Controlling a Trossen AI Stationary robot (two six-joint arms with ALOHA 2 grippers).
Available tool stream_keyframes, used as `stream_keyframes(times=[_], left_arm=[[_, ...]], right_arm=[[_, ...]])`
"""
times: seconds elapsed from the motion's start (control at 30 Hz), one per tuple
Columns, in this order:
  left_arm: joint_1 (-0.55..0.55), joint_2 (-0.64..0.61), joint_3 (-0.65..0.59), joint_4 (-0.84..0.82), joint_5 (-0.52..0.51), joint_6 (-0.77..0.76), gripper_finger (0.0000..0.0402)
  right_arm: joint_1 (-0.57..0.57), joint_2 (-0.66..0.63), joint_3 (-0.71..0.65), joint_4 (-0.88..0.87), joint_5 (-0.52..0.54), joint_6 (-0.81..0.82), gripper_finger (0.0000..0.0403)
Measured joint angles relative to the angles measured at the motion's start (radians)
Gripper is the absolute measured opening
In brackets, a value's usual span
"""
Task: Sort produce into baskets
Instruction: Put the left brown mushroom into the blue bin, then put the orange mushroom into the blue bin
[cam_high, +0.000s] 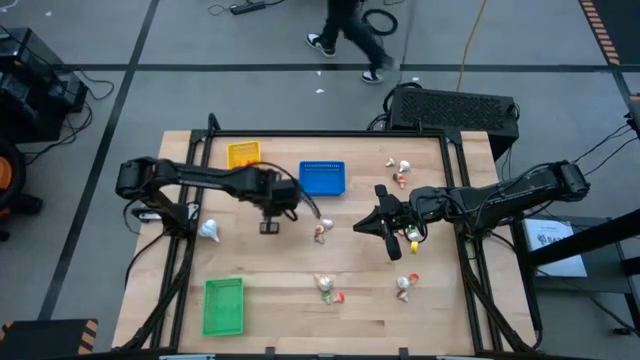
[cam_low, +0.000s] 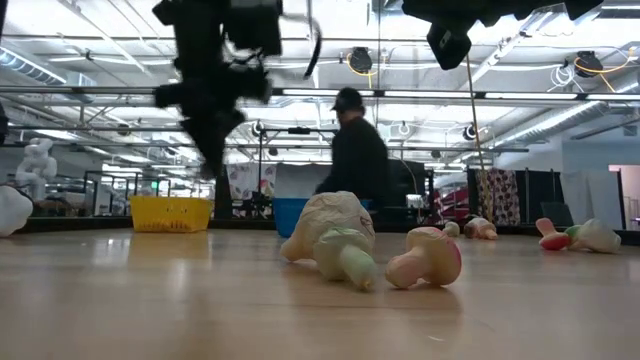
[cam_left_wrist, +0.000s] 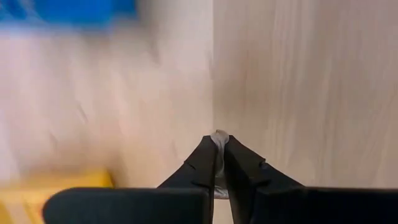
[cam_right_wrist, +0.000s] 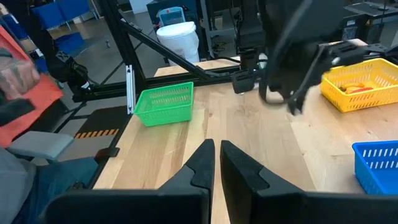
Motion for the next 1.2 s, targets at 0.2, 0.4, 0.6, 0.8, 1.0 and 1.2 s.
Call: stream_keyframes(times=[0.2, 0.4, 0.6, 0.8, 1.0, 1.2], left_arm=[[0.041, -0.013, 0.004, 0.354, -0.040, 0.066, 0.0025], [0.102, 0.033, 0.003, 0.600, -0.039, 0.101, 0.0025], [0.153, 0.067, 0.002, 0.669, -0.040, 0.159, 0.0039], [0.188, 0.085, 0.002, 0.683, -0.074, 0.169, 0.0091], [0.203, 0.092, 0.002, 0.680, -0.079, 0.169, 0.0126], [0.178, 0.049, 0.003, 0.667, -0.090, 0.168, 0.0138]], right_arm=[[0.000, 0.000, 0.000, 0.000, 0.000, 0.000, 0.0018], [0.000, 0.000, 0.000, -0.001, 0.000, -0.001, 0.0018], [0.000, 0.000, 0.000, -0.001, 0.000, -0.008, 0.0018], [-0.001, 0.000, 0.000, -0.006, 0.001, -0.012, 0.0018], [-0.001, 0.000, 0.000, -0.006, 0.001, -0.012, 0.0018], [-0.001, 0.000, 0.000, -0.008, 0.001, -0.012, 0.0018]])
